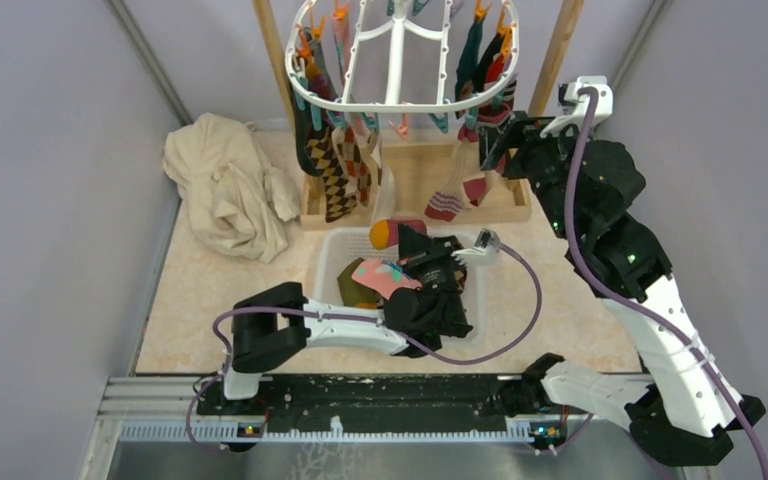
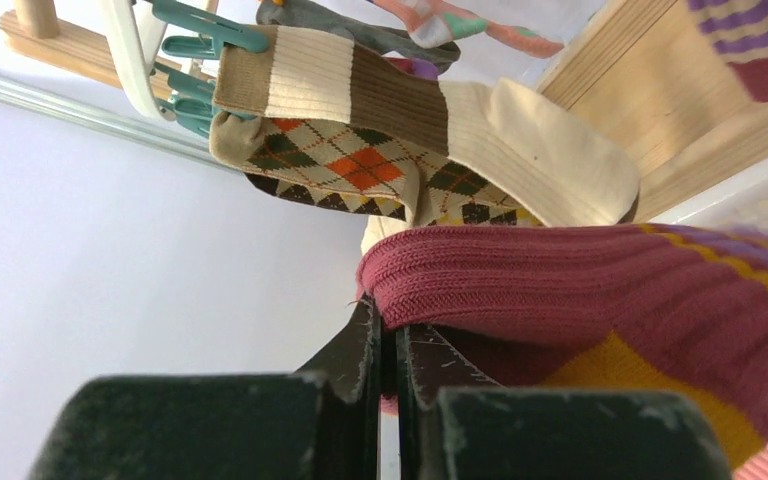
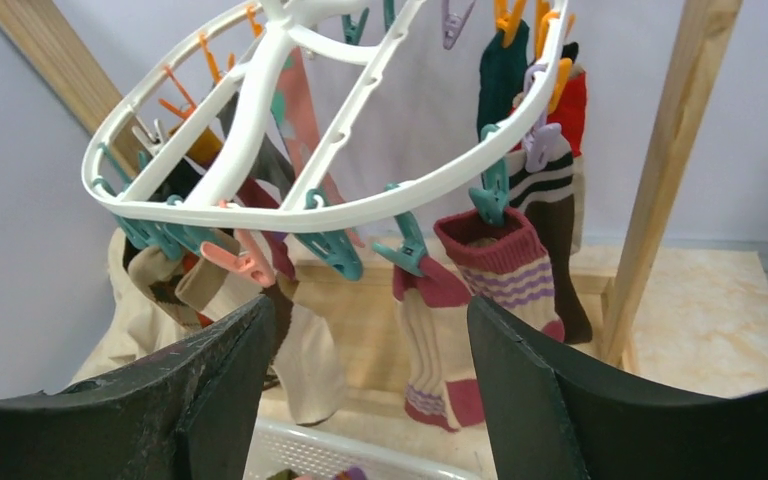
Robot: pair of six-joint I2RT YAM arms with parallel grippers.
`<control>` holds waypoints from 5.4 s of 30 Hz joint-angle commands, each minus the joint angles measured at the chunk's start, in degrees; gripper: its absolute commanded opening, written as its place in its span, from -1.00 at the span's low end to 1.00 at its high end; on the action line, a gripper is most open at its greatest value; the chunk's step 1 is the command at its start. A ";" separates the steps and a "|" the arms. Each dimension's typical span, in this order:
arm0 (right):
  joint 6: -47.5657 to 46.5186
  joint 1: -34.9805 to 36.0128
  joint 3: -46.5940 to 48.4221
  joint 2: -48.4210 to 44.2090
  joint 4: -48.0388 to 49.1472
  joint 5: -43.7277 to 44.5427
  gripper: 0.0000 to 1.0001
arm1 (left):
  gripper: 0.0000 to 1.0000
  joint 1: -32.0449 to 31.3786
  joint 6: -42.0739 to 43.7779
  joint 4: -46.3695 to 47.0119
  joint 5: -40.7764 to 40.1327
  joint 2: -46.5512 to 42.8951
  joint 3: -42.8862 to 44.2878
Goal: Remove the socks clipped to the hanger
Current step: Place the sock in the bin, then remove the sock from the hanger.
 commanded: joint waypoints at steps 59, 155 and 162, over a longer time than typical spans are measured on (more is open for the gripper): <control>1.92 -0.66 -3.42 -2.75 -11.29 5.37 0.43 | -0.70 25.69 -146.13 -67.48 102.57 -39.77 -27.33; 18.43 -0.67 -48.12 -5.74 19.46 -23.00 0.97 | 0.98 28.50 -143.56 -101.11 75.96 -54.79 -29.23; 19.65 -0.68 -47.38 -3.51 19.83 -30.45 0.97 | 0.98 28.50 -144.97 -102.24 76.66 -58.17 -31.11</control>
